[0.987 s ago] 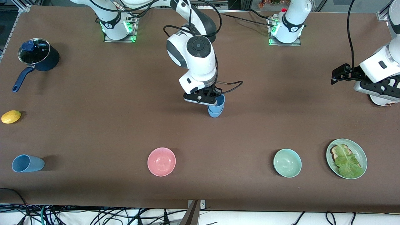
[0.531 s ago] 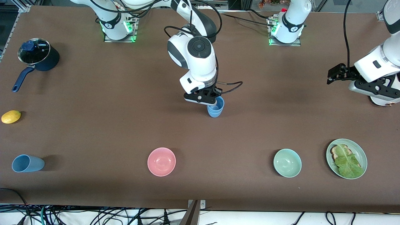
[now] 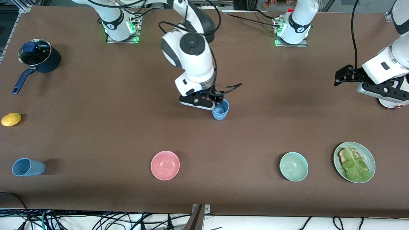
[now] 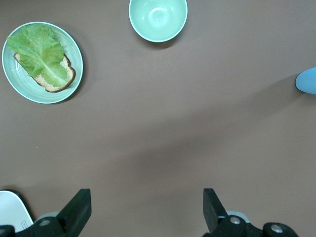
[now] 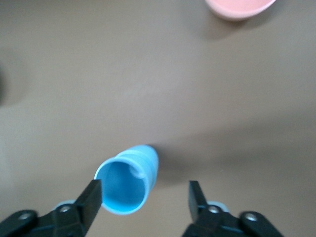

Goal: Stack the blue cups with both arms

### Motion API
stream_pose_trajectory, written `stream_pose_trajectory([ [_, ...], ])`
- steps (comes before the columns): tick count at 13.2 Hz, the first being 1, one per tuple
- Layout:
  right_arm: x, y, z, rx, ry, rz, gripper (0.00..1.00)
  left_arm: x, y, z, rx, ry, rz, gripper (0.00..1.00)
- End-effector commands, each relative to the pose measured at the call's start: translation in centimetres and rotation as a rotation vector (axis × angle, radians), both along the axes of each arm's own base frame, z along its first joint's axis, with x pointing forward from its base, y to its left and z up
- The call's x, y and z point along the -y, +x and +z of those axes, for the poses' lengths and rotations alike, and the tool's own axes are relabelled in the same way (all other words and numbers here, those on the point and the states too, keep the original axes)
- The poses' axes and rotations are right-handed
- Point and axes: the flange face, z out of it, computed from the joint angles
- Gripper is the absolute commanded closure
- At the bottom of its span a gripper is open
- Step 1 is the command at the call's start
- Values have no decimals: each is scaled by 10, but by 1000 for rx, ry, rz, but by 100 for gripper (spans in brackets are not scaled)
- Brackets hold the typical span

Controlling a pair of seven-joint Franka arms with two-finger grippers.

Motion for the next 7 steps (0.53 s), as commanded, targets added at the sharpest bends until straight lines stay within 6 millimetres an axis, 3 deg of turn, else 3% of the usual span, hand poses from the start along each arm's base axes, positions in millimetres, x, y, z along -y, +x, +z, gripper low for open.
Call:
stream_pose_trajectory([
  [1, 62, 17, 45, -39, -13, 68, 0, 0, -2, 7, 21, -1, 8, 0],
  [7, 217, 32, 117, -105, -60, 219, 0, -3, 3, 34, 56, -2, 14, 0],
])
